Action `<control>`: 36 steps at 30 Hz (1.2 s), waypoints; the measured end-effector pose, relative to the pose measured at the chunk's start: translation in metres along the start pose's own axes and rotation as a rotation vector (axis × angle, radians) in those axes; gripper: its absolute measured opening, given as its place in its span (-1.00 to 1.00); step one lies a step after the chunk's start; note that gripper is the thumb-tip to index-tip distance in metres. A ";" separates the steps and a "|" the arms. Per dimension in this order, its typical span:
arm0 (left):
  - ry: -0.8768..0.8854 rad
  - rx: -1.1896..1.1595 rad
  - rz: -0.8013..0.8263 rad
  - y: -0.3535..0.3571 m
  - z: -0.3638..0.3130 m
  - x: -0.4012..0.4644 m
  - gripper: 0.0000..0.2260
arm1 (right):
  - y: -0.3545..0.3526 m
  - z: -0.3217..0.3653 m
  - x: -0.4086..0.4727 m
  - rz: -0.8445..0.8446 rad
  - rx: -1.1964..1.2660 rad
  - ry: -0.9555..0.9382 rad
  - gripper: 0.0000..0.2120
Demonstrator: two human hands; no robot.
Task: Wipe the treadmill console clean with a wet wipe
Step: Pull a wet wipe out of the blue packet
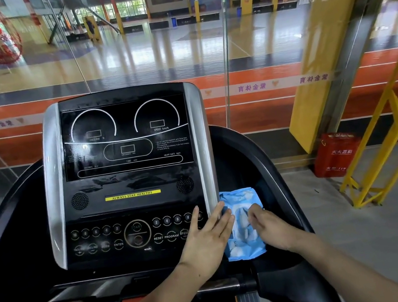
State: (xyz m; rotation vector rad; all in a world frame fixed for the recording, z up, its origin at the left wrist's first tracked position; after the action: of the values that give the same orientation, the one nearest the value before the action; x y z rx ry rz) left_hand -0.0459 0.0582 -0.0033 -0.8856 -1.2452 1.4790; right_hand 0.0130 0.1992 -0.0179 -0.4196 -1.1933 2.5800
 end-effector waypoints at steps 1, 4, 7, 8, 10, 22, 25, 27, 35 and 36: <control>0.003 0.002 0.006 0.000 0.000 0.000 -0.28 | -0.003 -0.003 0.000 -0.020 0.053 0.016 -0.81; 0.008 -0.001 0.007 0.000 -0.001 0.000 -0.31 | -0.007 -0.012 0.001 -0.077 0.097 0.088 -0.81; 0.011 -0.008 0.010 0.000 -0.002 0.000 -0.30 | -0.016 -0.011 0.006 -0.190 0.022 0.143 -0.77; 0.013 -0.009 0.007 0.000 -0.002 0.000 -0.30 | -0.022 -0.008 0.008 -0.257 0.009 0.156 -0.75; 0.015 -0.008 0.002 0.001 -0.002 0.001 -0.29 | -0.034 -0.003 0.012 -0.377 -0.041 0.168 -0.74; 0.015 0.038 -0.013 0.001 -0.003 0.001 -0.24 | -0.023 -0.010 0.040 -0.224 -0.287 0.369 -0.67; 0.021 0.041 -0.009 0.000 -0.003 0.000 -0.25 | -0.020 -0.009 0.038 -0.181 -0.282 0.383 -0.79; 0.019 0.034 -0.014 0.000 -0.002 0.000 -0.25 | -0.020 -0.006 0.036 -0.176 -0.216 0.357 -0.84; 0.009 0.021 -0.020 -0.002 -0.006 0.000 -0.27 | -0.035 0.002 0.003 -0.230 0.262 0.186 -0.79; 0.009 0.023 -0.023 -0.002 -0.006 0.000 -0.27 | -0.040 0.006 -0.004 -0.246 0.287 0.153 -0.81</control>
State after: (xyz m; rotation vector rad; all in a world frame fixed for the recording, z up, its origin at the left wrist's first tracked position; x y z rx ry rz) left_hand -0.0401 0.0602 -0.0028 -0.8589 -1.2258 1.4670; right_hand 0.0189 0.2186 0.0172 -0.3729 -0.7570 2.4064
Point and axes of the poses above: each hand's wrist, its own x-axis towards the middle knuckle, its own y-axis out of the palm, z = x × y, the point moved 10 cm from there along x, towards the middle knuckle, and after that the axes turned 7 degrees about -x, right-handed, at the moved point
